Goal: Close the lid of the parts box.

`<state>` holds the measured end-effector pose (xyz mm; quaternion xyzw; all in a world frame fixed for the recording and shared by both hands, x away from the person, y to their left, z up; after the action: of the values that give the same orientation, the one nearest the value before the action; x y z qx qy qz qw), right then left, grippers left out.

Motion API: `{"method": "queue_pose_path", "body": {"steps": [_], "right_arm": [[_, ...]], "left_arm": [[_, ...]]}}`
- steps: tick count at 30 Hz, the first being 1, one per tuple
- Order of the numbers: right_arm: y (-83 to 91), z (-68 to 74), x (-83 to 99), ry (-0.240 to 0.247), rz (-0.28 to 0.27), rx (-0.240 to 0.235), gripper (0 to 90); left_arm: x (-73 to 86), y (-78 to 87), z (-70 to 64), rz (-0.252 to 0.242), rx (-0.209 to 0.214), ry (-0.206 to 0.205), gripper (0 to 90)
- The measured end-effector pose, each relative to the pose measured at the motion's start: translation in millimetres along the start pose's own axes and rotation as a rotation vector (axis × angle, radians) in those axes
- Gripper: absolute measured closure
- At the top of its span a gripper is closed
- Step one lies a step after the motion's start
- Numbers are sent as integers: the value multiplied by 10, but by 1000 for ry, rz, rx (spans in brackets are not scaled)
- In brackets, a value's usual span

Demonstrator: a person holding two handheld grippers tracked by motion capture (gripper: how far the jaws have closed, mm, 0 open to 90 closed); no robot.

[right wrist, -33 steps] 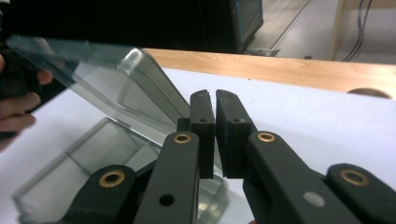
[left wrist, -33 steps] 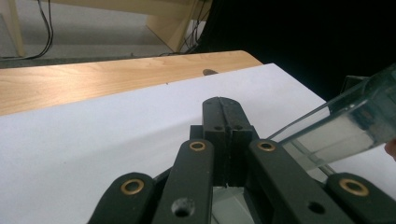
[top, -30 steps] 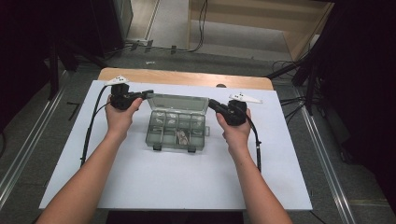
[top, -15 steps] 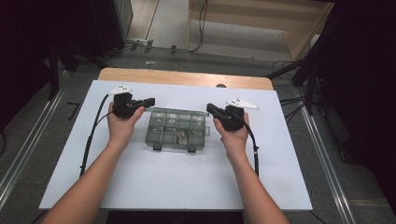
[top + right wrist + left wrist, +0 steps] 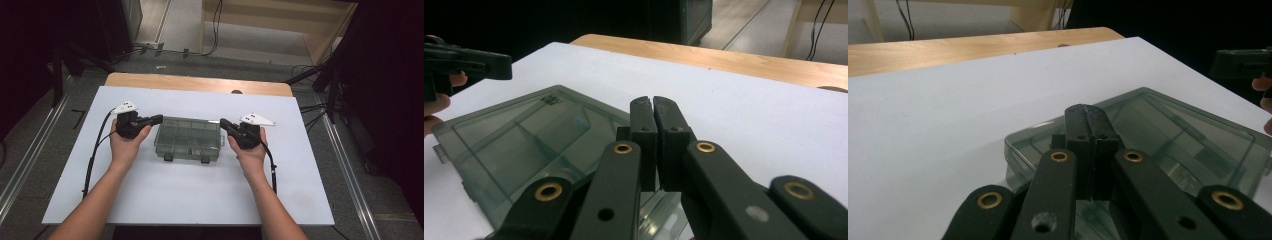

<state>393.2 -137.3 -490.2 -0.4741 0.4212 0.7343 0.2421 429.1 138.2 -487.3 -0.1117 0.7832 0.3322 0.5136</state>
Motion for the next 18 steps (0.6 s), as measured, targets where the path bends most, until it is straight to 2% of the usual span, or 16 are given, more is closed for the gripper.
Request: {"method": "queue_pose_path", "body": {"steps": [10,14,16,18], "right_arm": [[128,184,171,26,4,-24,870],[207,253,228,26,-11,-29,870],[214,275,258,37,4,-28,870],[225,294,291,28,6,-28,870]], "left_arm": [[226,138,-259,-4,5,-17,889],[312,182,-303,12,8,-23,889],[328,224,-316,-1,12,-6,889],[367,249,-329,2,11,-8,889]]}}
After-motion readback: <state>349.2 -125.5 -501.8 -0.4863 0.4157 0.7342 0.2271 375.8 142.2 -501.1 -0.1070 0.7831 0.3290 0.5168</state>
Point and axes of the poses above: each handheld gripper's, and its own axes: y roughly backward along the jaws, x roughly out of its underside, z roughly to its left, the point moved 7 cm from there along -y, roughly forward along the jaws, and after that the axes turned 2 degrees about x, right-handed, at the moved point
